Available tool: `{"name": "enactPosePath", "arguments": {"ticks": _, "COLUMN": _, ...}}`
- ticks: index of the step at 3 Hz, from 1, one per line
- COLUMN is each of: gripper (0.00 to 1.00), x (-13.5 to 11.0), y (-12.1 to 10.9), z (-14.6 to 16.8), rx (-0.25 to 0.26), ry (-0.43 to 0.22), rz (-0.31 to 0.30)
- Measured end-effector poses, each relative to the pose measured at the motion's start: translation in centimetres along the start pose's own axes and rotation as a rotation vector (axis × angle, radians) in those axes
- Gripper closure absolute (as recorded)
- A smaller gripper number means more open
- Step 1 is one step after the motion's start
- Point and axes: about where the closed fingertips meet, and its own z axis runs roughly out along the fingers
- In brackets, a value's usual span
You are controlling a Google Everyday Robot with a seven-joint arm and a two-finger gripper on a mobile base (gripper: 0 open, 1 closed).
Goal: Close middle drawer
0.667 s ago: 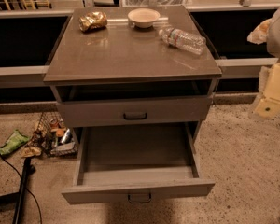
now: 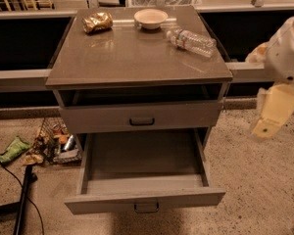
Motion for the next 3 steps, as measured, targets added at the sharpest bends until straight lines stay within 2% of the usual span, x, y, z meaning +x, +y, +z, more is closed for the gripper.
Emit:
{"name": "enactPosePath", "arguments": {"ticks": 2, "gripper": 0.0, "x": -1.9, "y": 5.8, "z": 11.6, "rx": -0.223, "ry": -0.125, "rz": -0.004}}
{"name": "enactPosePath", "arguments": {"ticks": 3, "gripper": 0.0, "x": -3.0, "y": 8.1, "z": 15.6, "rx": -0.314, "ry": -0.179, "rz": -0.009}}
